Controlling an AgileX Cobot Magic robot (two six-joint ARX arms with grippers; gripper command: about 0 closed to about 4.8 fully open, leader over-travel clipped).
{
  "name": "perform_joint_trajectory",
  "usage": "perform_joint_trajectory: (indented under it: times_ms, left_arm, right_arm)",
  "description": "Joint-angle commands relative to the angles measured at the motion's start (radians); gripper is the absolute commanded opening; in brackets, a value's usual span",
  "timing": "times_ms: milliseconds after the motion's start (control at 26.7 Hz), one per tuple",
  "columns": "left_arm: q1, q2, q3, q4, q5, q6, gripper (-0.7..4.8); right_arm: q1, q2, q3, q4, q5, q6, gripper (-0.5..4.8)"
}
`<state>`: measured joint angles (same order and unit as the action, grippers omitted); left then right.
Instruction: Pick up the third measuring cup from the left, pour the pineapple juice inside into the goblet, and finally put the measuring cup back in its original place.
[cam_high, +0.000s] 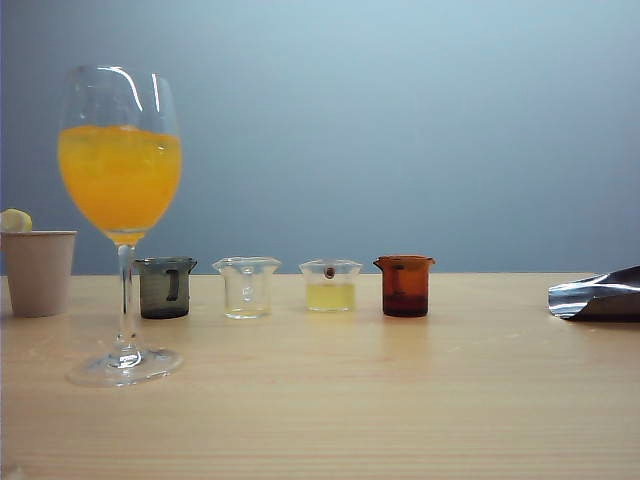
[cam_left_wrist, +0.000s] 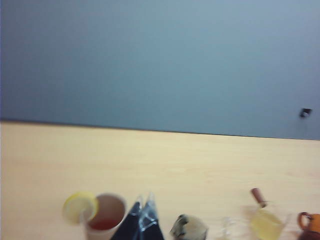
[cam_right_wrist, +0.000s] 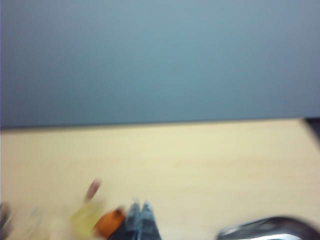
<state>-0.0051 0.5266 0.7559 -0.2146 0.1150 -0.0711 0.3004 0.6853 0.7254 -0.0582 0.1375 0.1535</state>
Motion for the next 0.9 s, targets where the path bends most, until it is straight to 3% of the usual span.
perform_joint_trajectory:
  times_ms: [37,150,337,599,899]
  left_arm:
    - [-0.084,0.024,0.027,0.003,-0.045,0.059,-0.06]
    - [-0.188,0.042,0.034,-0.032,-0.091,0.103,-0.05]
    - [-0.297,0.047,0.034,-0.085,-0.096,0.102,-0.06]
    - [-0.299,0.047,0.034,-0.145,-0.019,0.101,-0.06]
    - [-0.299,0.047,0.034,-0.218,-0.022,0.127,-0.06]
  right_arm:
    - [0.147,0.083,0.003,0.026,0.117,0.003,-0.03]
    - [0.270,0.183,-0.001,0.092,0.163,0.003,-0.02]
    - [0.332,0.352,-0.001,0.251,0.145,0.004,-0.02]
    - [0.411,0.658,-0.001,0.502,0.112,0.008,-0.02]
    - [0.442,0.995,0.000,0.777,0.126,0.014,0.02]
